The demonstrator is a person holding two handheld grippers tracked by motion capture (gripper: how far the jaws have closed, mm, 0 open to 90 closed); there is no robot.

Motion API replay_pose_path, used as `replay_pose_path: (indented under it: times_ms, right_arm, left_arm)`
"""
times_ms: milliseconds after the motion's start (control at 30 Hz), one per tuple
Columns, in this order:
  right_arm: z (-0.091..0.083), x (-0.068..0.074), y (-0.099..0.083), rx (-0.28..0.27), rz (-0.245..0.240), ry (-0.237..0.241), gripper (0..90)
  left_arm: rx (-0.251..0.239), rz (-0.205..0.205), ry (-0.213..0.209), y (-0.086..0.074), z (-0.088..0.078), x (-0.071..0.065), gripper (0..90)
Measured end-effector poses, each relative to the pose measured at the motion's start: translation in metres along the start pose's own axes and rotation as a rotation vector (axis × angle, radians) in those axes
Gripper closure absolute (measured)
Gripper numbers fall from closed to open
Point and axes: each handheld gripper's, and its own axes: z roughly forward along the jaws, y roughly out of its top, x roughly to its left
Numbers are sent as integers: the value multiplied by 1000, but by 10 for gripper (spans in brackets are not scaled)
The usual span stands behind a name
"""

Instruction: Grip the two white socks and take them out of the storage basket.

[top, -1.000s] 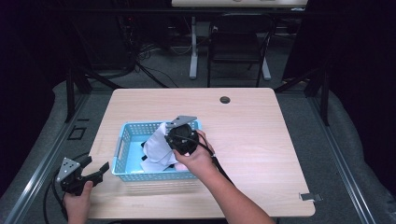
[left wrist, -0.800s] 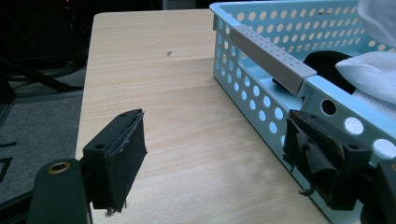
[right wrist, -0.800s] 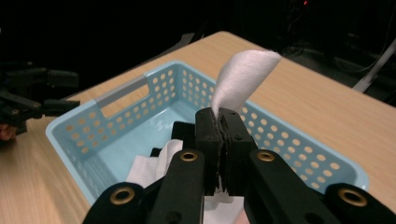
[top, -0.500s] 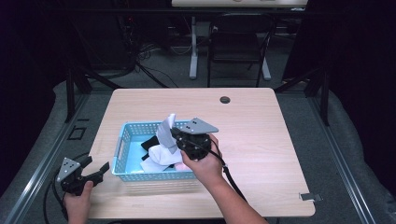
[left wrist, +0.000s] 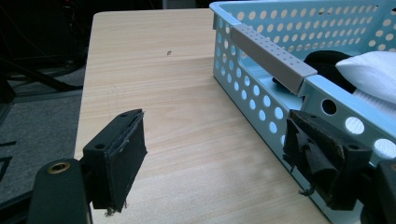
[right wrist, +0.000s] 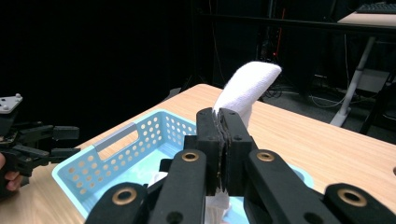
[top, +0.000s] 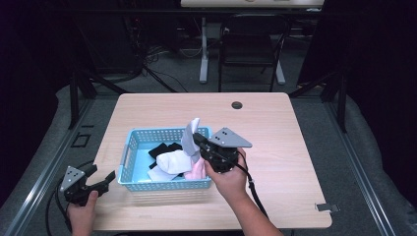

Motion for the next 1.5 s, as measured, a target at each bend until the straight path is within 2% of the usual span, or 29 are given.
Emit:
replay_pose_path:
  times_ms: [200,333,600,867,1000,1133,1267,1300,1400,1500]
  right_arm:
    - [-20,-10,0,-9,7,-25,881]
    - [-38,-20,-2,-15,6,-64,881]
    - [-59,-33,-7,-18,12,-108,881]
    - [-81,-42,-26,5,13,-161,881]
    - [-86,-47,-35,17,28,-180,881]
    - [-88,-56,-56,59,43,-210,880]
    - [-87,-61,-68,86,56,-228,881]
    - [-87,-64,-74,91,71,-228,880]
    - [-86,-68,-81,91,64,-237,880]
    - [-85,-76,-91,102,86,-248,880]
  left_arm:
    - [4,2,-1,0,0,0,207]
    - [3,3,0,0,0,-1,207]
    - [4,5,1,0,0,-1,207]
    - [3,3,4,0,0,-1,207]
    - [3,3,4,0,0,-1,207]
    - [2,3,2,0,0,-1,207]
    - [5,3,5,0,0,-1,207]
    - [6,4,5,0,0,-1,207]
    - [5,3,5,0,0,-1,207]
    - [5,3,5,0,0,-1,207]
